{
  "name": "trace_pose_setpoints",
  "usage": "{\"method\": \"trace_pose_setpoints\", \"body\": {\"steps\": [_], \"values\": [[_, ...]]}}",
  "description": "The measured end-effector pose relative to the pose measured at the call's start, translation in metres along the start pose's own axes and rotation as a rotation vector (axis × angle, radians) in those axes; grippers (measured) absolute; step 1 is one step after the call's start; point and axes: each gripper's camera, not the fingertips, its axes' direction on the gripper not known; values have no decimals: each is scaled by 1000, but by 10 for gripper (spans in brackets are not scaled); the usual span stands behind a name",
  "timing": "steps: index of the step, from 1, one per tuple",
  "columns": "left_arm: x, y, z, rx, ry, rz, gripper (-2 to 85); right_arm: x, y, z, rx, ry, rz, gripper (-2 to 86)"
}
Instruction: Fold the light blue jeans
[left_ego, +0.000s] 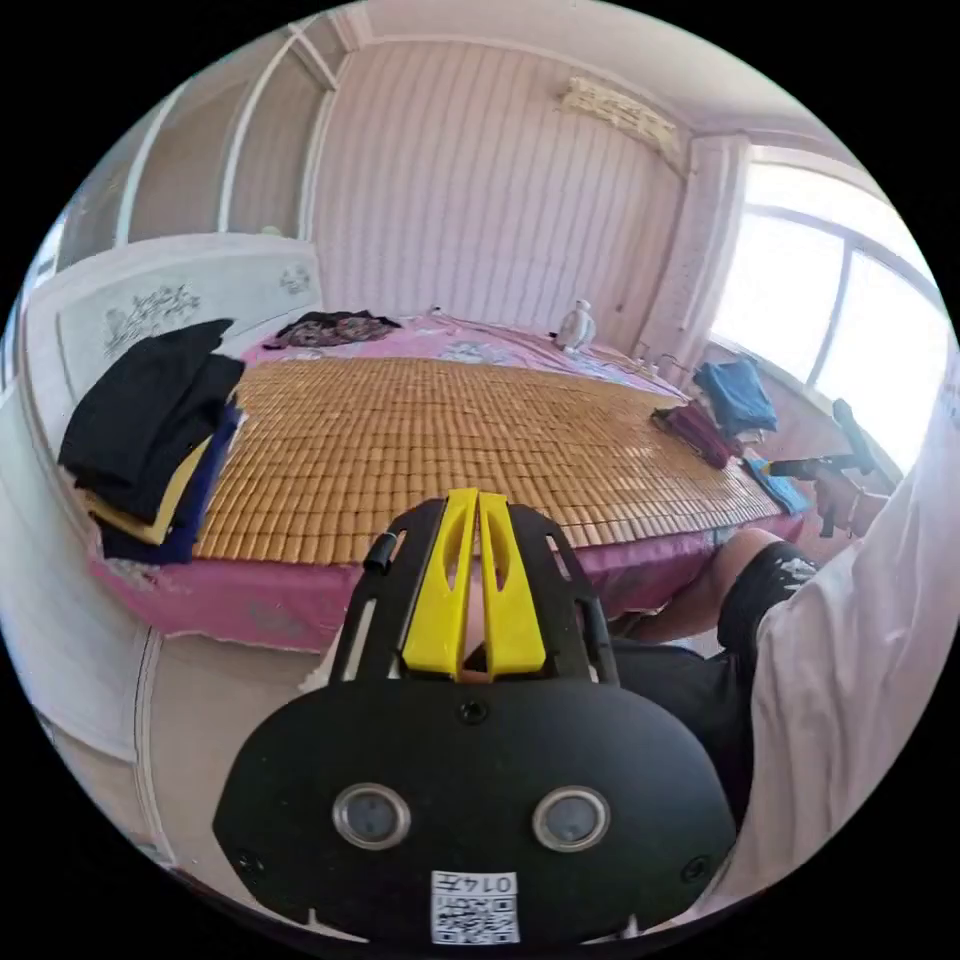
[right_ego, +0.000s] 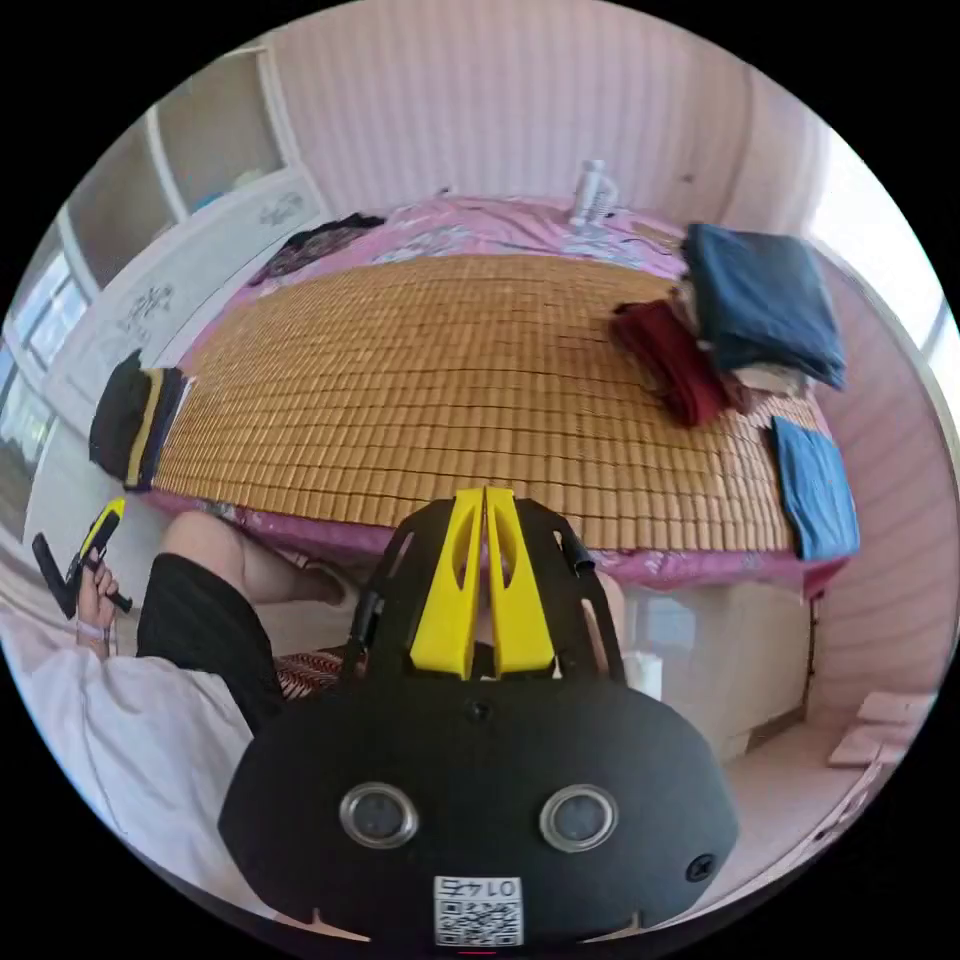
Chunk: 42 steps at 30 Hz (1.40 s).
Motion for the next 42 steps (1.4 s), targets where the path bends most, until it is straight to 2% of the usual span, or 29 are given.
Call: {"method": "trace_pose_setpoints", "body": {"steps": [2,5,7,15,21,25,28,33,35,37,38,42], "values": [[49,-60,20,40,140,66,-9,48,60,-37,84,116,101,-3],[118,-130,42,46,250,201,-10,85,118,-62,194,295,172,-5],[159,-169,54,34,279,275,-10,110,146,-63,217,339,234,-7],[327,-319,151,-89,373,534,-3,238,257,-39,230,219,368,5],[491,-431,287,-177,636,656,65,354,308,-12,242,189,449,65],[623,-503,398,-270,758,687,104,455,327,5,311,180,631,110],[719,-538,473,-360,763,692,116,524,346,22,360,152,806,134],[841,-585,577,-534,773,477,126,598,378,54,386,76,1002,128],[891,-592,615,-611,704,469,133,614,386,65,407,-45,969,89],[921,-588,640,-721,606,519,130,618,387,70,407,-69,942,55],[931,-591,639,-678,627,533,121,615,385,72,402,-57,912,38],[940,-593,629,-713,613,609,54,584,371,75,340,-24,760,16]]}}
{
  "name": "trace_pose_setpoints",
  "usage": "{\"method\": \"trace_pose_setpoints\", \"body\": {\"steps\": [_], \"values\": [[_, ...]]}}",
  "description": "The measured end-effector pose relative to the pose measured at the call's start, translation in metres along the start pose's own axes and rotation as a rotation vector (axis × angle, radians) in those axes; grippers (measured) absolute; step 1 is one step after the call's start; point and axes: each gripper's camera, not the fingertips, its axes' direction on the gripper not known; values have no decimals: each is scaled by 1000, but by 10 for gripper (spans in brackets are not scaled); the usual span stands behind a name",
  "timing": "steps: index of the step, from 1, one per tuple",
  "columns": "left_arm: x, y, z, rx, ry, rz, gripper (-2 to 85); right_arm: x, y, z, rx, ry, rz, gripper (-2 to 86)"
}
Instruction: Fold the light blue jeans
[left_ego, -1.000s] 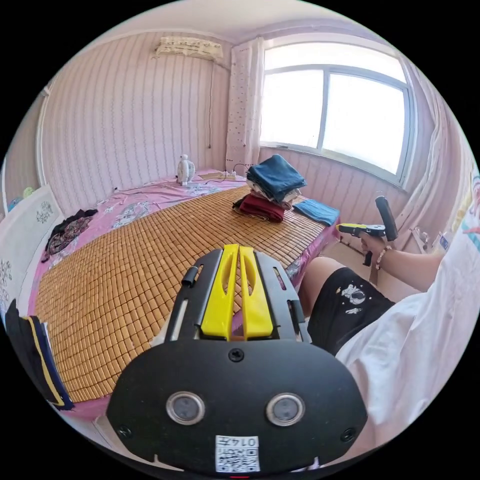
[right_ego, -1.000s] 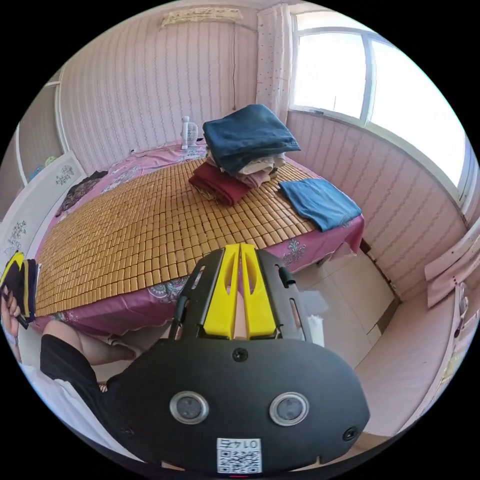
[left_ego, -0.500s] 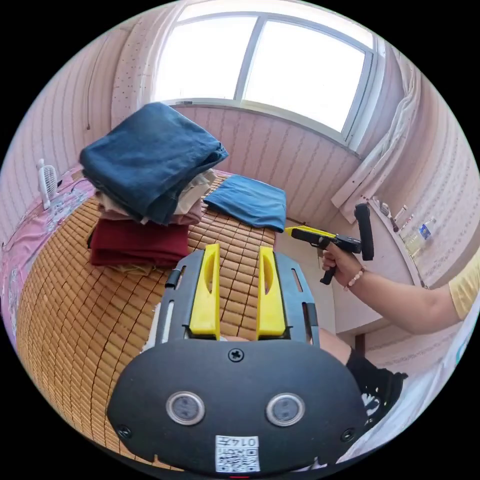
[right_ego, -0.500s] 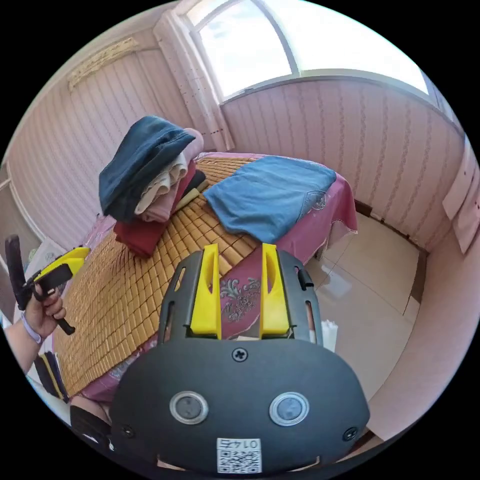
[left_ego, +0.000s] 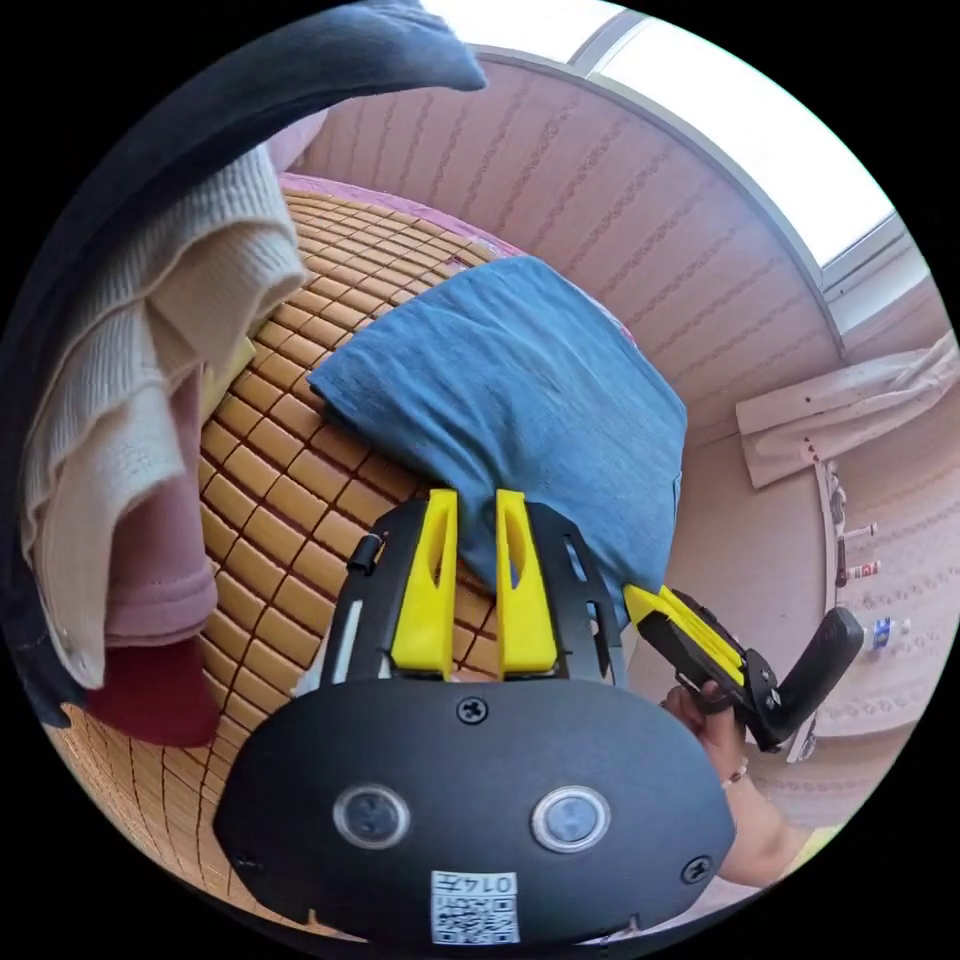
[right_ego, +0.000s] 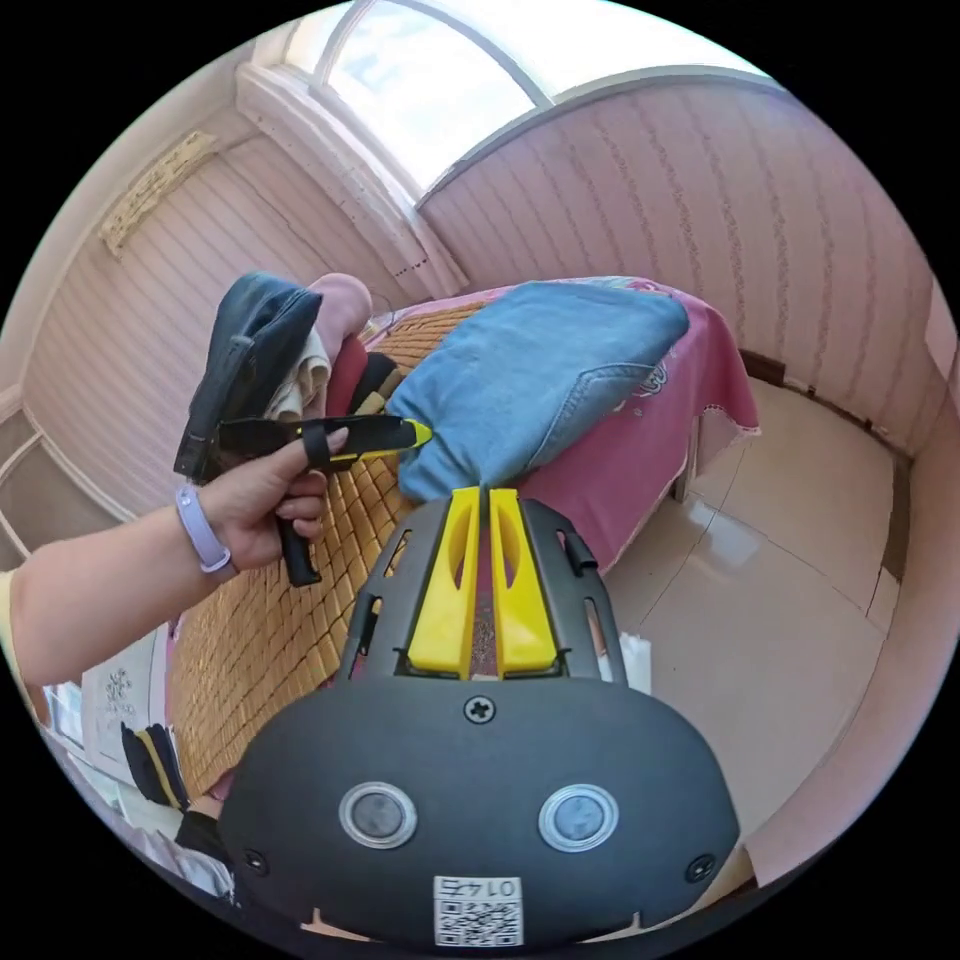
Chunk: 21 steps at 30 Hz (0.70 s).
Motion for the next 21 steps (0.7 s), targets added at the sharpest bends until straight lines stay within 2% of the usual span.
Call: {"method": "trace_pose_setpoints", "body": {"steps": [3,6,10,15,17,21], "values": [[-2,38,-19,-34,5,69,32,-34,21,-5,-65,-27,-84,9],[-9,112,-48,-36,-39,138,18,-83,40,-6,-152,-37,-186,4],[-30,251,-96,-49,-149,141,10,-182,57,20,-341,-147,-383,6],[-104,437,-175,8,-215,-209,6,-360,119,84,-545,-317,-697,7],[-138,545,-215,70,-219,-430,7,-459,165,109,-621,-397,-850,6],[-166,707,-269,220,-201,-713,10,-595,230,129,-691,-504,-1042,6]]}}
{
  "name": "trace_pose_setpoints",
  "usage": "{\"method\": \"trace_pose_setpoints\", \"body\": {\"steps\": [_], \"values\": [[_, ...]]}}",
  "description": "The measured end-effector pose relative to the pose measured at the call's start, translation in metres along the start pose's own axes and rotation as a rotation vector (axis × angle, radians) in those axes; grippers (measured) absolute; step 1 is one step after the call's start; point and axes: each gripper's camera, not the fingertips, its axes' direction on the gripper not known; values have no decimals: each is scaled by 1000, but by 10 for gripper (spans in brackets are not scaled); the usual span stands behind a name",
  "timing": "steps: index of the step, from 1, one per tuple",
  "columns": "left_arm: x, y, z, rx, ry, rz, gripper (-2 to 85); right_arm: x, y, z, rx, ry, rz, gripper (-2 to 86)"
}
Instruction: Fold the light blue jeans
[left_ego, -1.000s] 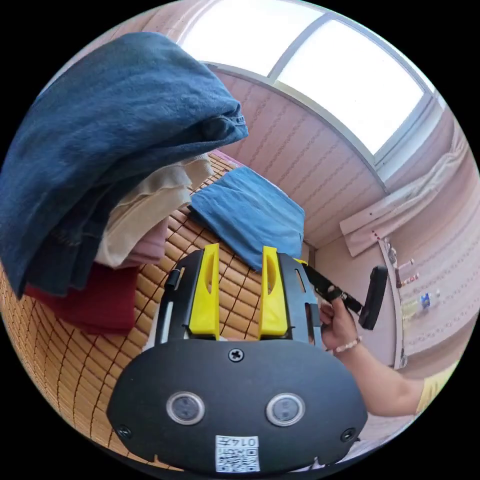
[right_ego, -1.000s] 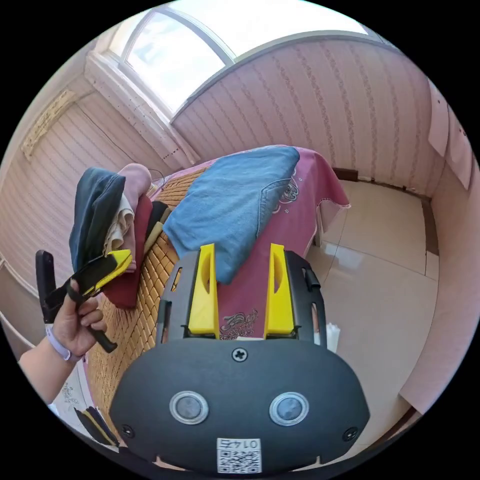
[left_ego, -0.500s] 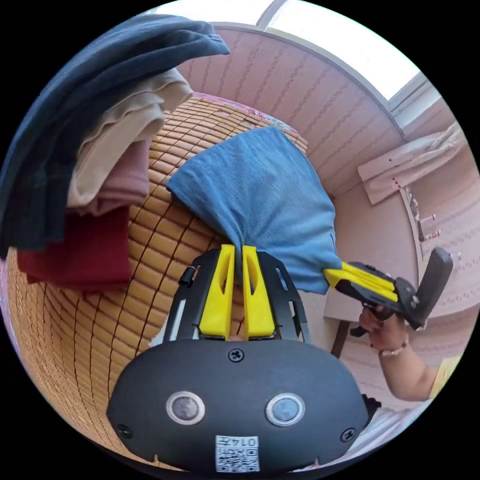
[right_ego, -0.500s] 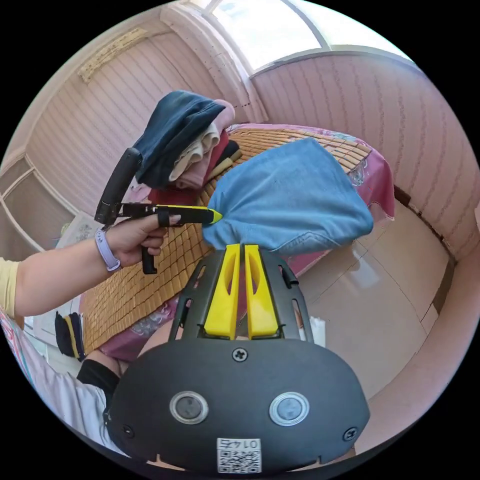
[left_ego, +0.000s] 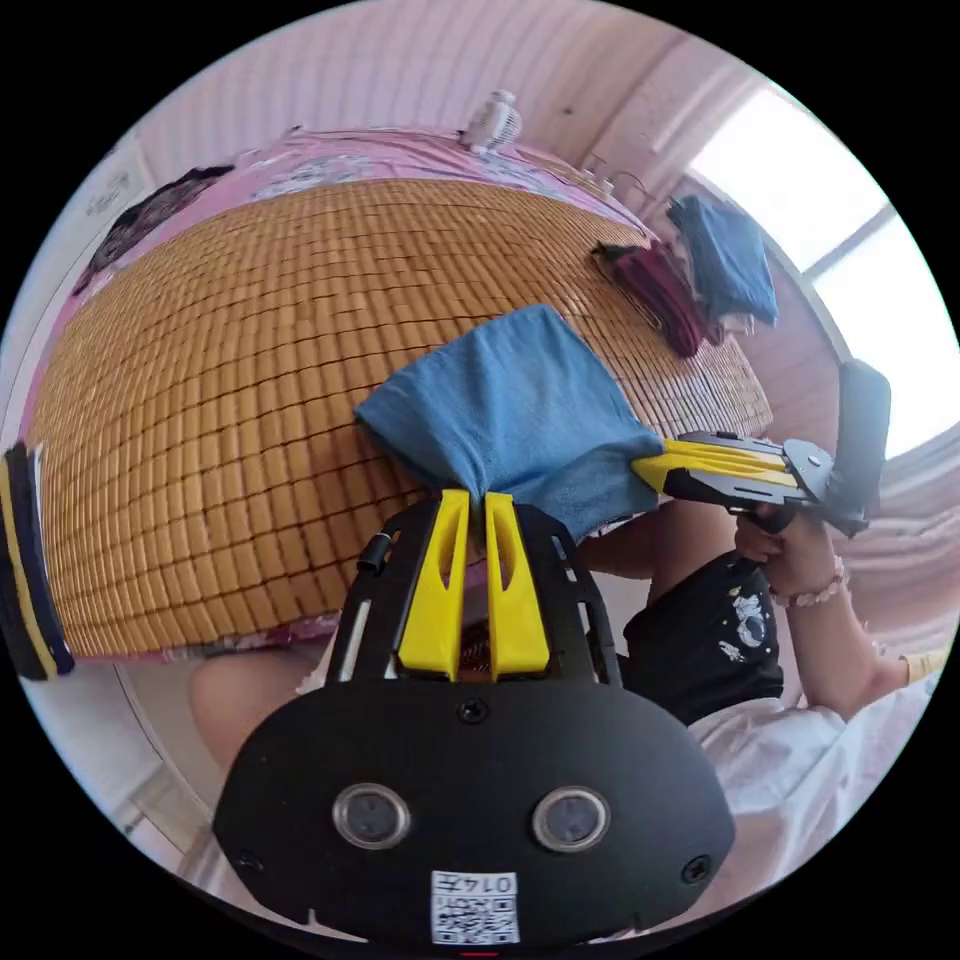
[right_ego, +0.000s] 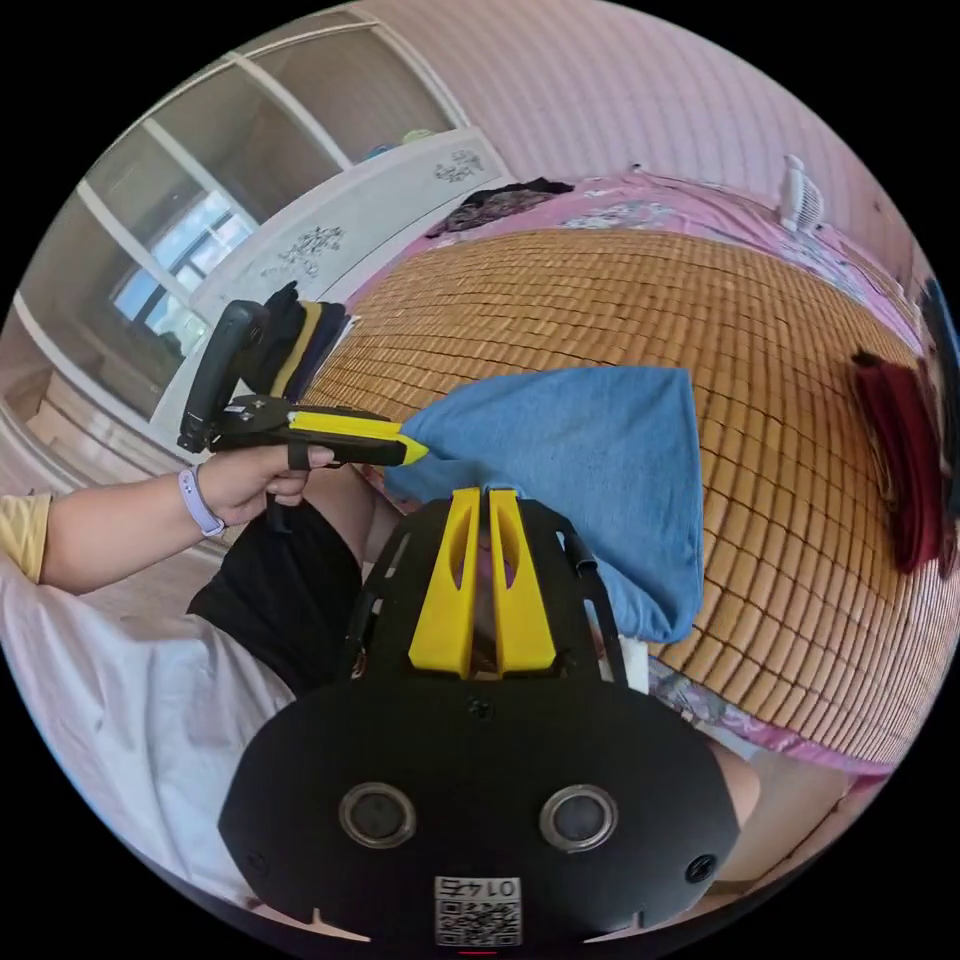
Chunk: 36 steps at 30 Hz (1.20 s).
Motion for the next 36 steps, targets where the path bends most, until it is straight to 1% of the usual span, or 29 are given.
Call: {"method": "trace_pose_setpoints", "body": {"steps": [2,5,7,9,11,13,15,17,19,20,22,24,25,26,28,29,30,32,33,34,36], "values": [[-65,58,-33,99,31,-144,12,-49,-58,34,-51,-3,-124,6],[-109,119,-52,223,40,-176,16,-89,-106,64,-91,48,-217,6],[-127,146,-50,261,82,-198,21,-97,-122,78,-109,87,-230,6],[-138,167,-38,269,138,-194,29,-91,-131,92,-127,123,-209,6],[-149,189,-18,246,199,-171,41,-66,-134,108,-152,133,-108,7],[-160,209,-10,249,215,-183,45,-48,-133,114,-170,136,-46,7],[-174,232,-11,291,201,-199,49,-34,-130,114,-171,156,-13,10],[-198,263,-16,364,71,-256,62,-24,-130,114,-163,146,4,22],[-222,278,-14,396,-20,-330,82,-20,-133,117,-144,103,4,41],[-240,281,-9,383,-53,-384,98,-19,-137,122,-133,67,5,51],[-266,281,3,352,-61,-449,111,-18,-146,133,-127,12,2,62],[-289,275,23,286,-32,-483,108,-16,-157,147,-126,-44,16,75],[-303,269,40,202,13,-485,91,-14,-165,156,-128,-88,28,83],[-314,263,58,105,75,-470,69,-12,-173,164,-125,-133,43,86],[-322,261,64,89,90,-452,29,-11,-186,172,-114,-181,48,90],[-318,264,56,137,54,-413,3,-12,-196,175,-107,-199,38,95],[-315,265,51,165,42,-385,1,-12,-201,176,-101,-204,32,97],[-290,272,31,299,41,-239,-7,-15,-224,180,-64,-240,20,112],[-283,272,30,320,55,-199,-8,-15,-230,182,-55,-258,30,118],[-269,271,31,331,98,-116,-8,-12,-241,187,-37,-311,64,130],[-249,266,42,312,153,-4,-7,-5,-256,199,-37,-385,121,134]]}}
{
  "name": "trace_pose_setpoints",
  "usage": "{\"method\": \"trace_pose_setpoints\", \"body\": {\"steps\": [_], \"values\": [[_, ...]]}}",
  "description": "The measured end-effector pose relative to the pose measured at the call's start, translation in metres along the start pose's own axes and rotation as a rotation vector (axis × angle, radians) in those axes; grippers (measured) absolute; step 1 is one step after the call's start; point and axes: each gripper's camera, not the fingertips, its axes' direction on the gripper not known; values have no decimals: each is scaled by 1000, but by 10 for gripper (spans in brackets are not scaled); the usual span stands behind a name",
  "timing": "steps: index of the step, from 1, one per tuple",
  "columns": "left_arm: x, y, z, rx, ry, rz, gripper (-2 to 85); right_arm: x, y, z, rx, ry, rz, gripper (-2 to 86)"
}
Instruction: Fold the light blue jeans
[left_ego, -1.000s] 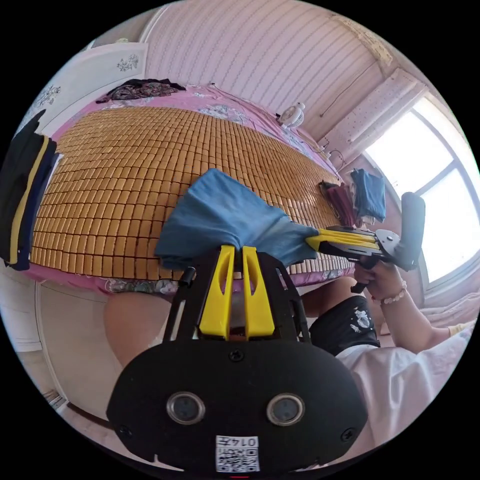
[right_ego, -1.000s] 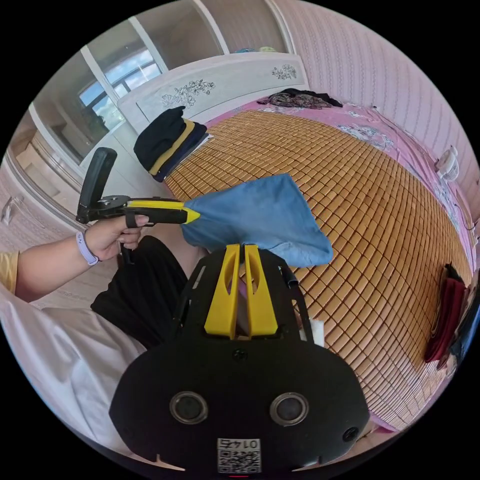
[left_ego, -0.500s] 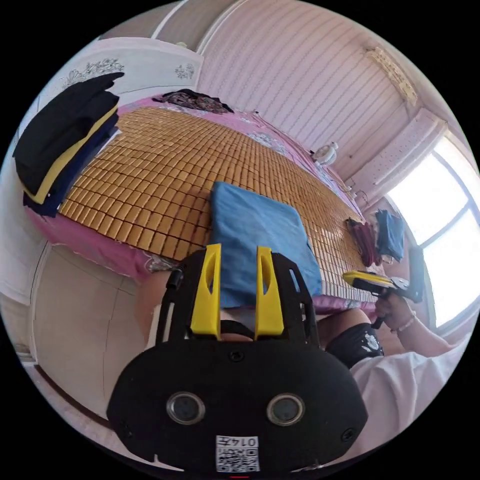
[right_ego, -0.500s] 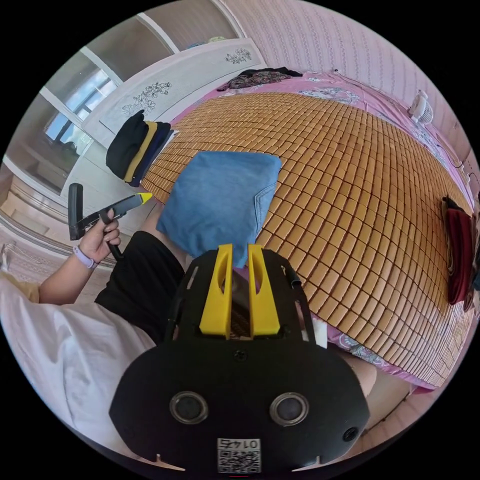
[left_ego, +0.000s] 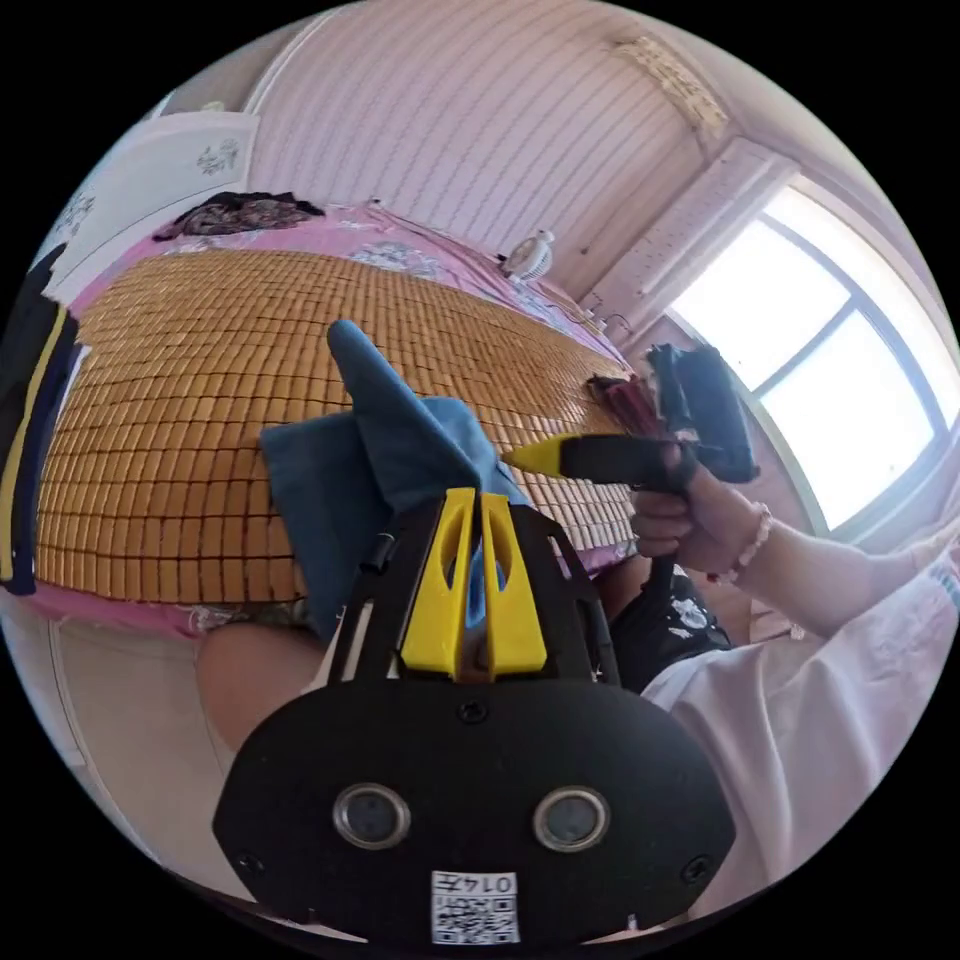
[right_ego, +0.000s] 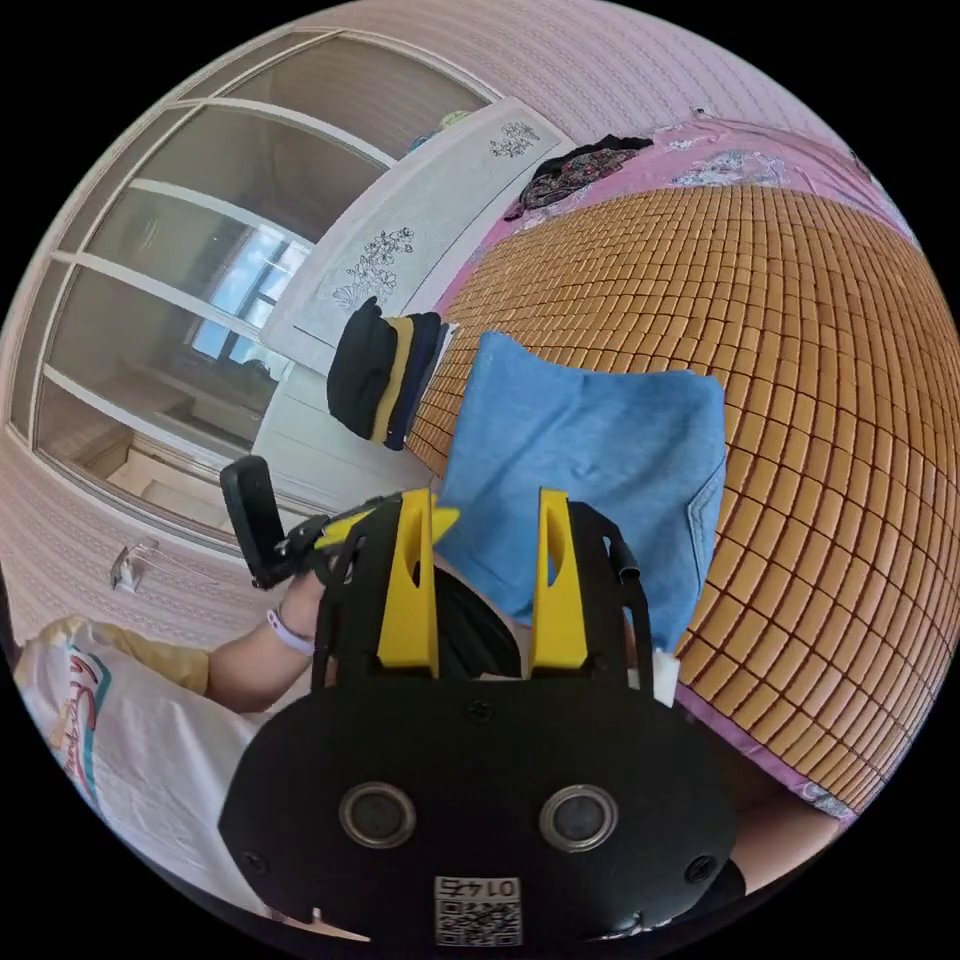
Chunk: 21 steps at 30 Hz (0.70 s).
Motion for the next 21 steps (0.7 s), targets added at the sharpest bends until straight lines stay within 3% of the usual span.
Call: {"method": "trace_pose_setpoints", "body": {"steps": [2,6,9,11,14,16,18,21], "values": [[12,3,17,-23,41,89,-3,10,-16,18,-69,-3,6,91],[-12,9,14,-12,37,39,42,35,-18,3,-83,112,44,22],[-59,19,4,15,-158,-79,62,66,-2,-53,-12,133,90,17],[-101,20,13,-28,-266,-190,91,89,19,-106,56,330,93,23],[-145,16,45,-138,-243,-316,100,118,46,-153,72,651,165,49],[-161,16,69,-216,-217,-351,86,128,59,-169,71,750,212,71],[-165,13,72,-197,-214,-345,65,127,68,-175,101,762,213,81],[-143,4,57,-140,-280,-214,29,119,69,-154,115,575,165,87]]}}
